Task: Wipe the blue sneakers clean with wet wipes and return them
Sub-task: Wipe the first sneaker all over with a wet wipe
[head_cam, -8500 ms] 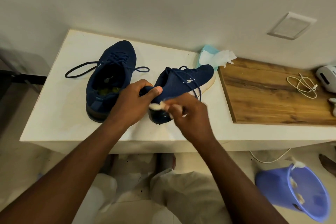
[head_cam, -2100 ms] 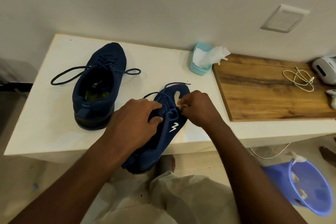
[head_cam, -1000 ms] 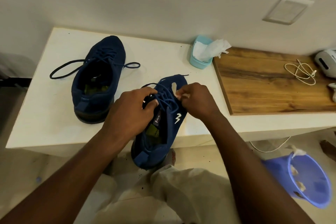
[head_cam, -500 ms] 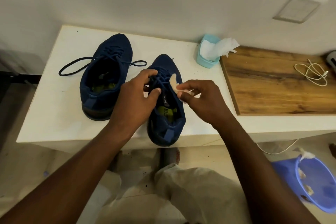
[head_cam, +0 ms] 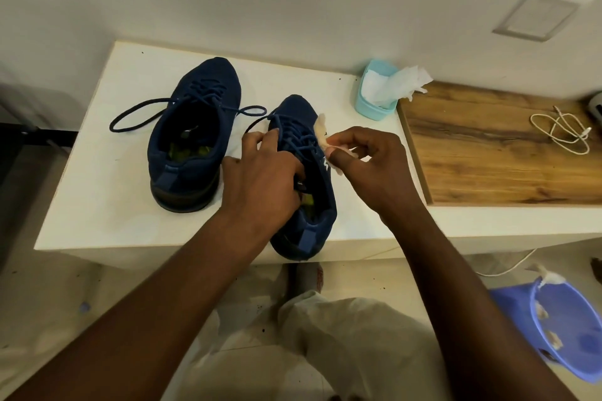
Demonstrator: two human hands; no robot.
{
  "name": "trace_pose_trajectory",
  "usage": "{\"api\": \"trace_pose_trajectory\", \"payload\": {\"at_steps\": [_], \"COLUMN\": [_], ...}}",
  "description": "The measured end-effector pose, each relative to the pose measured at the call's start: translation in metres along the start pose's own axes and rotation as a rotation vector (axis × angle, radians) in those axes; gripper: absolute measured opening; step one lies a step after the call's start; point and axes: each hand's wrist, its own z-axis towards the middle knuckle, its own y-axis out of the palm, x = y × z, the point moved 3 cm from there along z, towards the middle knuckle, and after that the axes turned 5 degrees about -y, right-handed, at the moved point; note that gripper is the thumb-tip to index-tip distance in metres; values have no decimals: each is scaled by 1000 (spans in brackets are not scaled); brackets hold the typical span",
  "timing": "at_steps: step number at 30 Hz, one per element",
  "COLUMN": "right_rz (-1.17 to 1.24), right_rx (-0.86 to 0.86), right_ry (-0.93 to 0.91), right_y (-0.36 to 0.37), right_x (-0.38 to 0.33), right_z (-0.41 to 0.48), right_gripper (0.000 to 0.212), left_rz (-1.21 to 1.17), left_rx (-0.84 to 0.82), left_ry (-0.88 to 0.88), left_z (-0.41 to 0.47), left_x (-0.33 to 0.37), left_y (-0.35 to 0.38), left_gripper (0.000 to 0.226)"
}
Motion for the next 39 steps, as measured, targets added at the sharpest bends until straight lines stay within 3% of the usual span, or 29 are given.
{"api": "trace_pose_trajectory", "payload": {"at_steps": [4,6,12,15,23,27,32,36,39], "right_rz": [5,35,-147,-183,39,-104,-221,-167,-145], "right_rx": [-136,-137,-158,-267,-392,-202,-39,225,220], "right_ry": [19,39,-90,-88,-69,-187,-132,-138,-179], "right_y": [9,12,18,15,6,10,14,4,5], "right_x": [-7,-11,-25,-31,-6,-15,-25,-30,-32], "right_z": [-2,-2,9,11,1,-3,1,-2,-8], "right_gripper": [6,5,23,29,39,24,20,10,13], "left_rz": [-36,-104,-201,-213,-223,-283,-594,-1176,-1702], "left_rx": [102,230,534,562,544,555,410,-141,-432], "left_ry": [31,75,342,426,391,387,151,-243,-471], "left_z": [-2,-9,-10,-11,-14,-12,-15,-25,-18], "left_x": [1,-3,-5,-9,-14,-11,-10,2,10], "left_y": [-3,-10,-10,-3,-3,-4,-24,-19,-11], "left_gripper": [19,20,3,11,21,21,20,26,38]}}
